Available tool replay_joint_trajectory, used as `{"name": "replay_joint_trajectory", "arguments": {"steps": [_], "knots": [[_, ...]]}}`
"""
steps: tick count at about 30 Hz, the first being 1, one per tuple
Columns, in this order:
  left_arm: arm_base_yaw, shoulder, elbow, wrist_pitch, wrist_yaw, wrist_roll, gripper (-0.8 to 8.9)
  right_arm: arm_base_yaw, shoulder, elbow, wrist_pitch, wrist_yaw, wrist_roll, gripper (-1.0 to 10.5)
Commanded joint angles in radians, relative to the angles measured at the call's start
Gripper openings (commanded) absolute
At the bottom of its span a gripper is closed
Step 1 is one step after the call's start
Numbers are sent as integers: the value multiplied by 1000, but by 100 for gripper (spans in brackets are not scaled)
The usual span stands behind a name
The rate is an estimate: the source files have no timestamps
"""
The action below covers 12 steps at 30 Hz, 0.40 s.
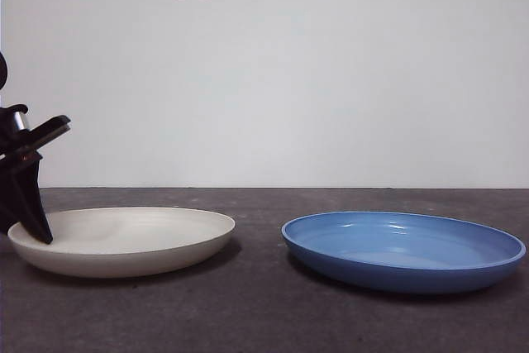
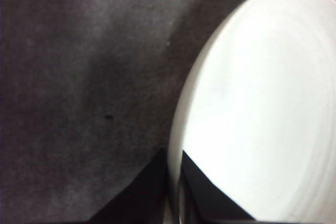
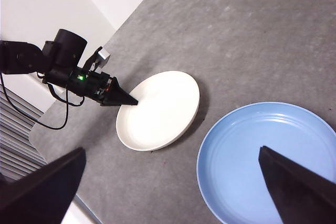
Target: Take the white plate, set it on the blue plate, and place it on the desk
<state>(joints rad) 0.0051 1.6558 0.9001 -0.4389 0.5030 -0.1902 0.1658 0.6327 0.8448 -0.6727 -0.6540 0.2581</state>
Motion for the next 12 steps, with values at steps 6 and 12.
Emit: {"name": "replay_joint_trajectory", "arguments": {"steps": [6,12], "knots": [[-39,5,129,-130,-13,13,9,2,-9,45,-36,44,-20,586],[-144,2,228,-232,-13,-7,9,2,-15,115,-166,124,-76,586]]}}
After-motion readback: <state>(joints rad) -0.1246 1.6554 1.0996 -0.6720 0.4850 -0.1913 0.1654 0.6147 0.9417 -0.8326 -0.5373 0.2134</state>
